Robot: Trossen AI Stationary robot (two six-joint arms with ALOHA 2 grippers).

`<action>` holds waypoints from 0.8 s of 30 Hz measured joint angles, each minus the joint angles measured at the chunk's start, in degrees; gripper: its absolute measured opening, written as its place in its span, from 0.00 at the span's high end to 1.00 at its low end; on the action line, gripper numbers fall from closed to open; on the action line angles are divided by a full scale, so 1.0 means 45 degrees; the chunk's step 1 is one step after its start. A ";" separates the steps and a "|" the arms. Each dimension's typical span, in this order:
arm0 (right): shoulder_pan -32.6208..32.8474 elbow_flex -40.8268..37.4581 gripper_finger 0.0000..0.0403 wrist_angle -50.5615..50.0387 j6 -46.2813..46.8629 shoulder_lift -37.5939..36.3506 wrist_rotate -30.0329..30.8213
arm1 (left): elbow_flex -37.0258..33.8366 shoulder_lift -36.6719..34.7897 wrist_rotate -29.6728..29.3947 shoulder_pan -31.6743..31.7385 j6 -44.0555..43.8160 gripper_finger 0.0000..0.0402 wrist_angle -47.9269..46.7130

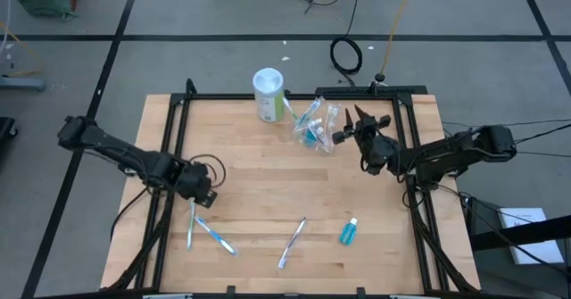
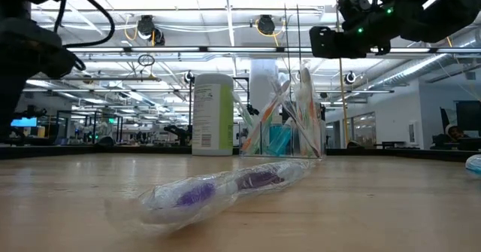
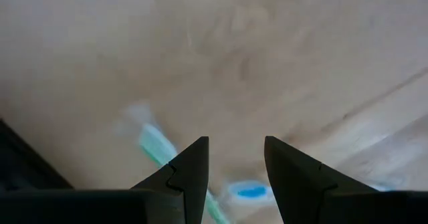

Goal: Pick & Place toothbrushing station
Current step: Put the purple toothbrush into the transparent organizer

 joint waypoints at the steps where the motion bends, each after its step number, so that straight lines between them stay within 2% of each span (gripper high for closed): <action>1: -0.0142 0.0000 0.68 0.0111 -0.0059 0.0000 -0.0216 | 0.0000 0.0297 0.0132 -0.0326 -0.0284 0.63 0.0277; 7: -0.0939 0.0000 0.68 0.0406 -0.0035 0.0005 -0.2397 | 0.0000 0.1851 0.0295 -0.1781 -0.2857 0.63 0.2889; 11: -0.1246 0.0000 0.68 0.0406 -0.0035 0.0005 -0.3619 | 0.0000 0.2399 0.0290 -0.2487 -0.3833 0.63 0.3902; 17: -0.1361 0.0000 0.68 0.0401 -0.0035 0.0005 -0.3917 | 0.0000 0.2645 0.0275 -0.3382 -0.5801 0.63 0.3876; 24: -0.1351 0.0000 0.68 0.0396 -0.0030 0.0005 -0.3917 | 0.0000 0.2640 -0.0323 -0.4101 -0.6620 0.63 0.3776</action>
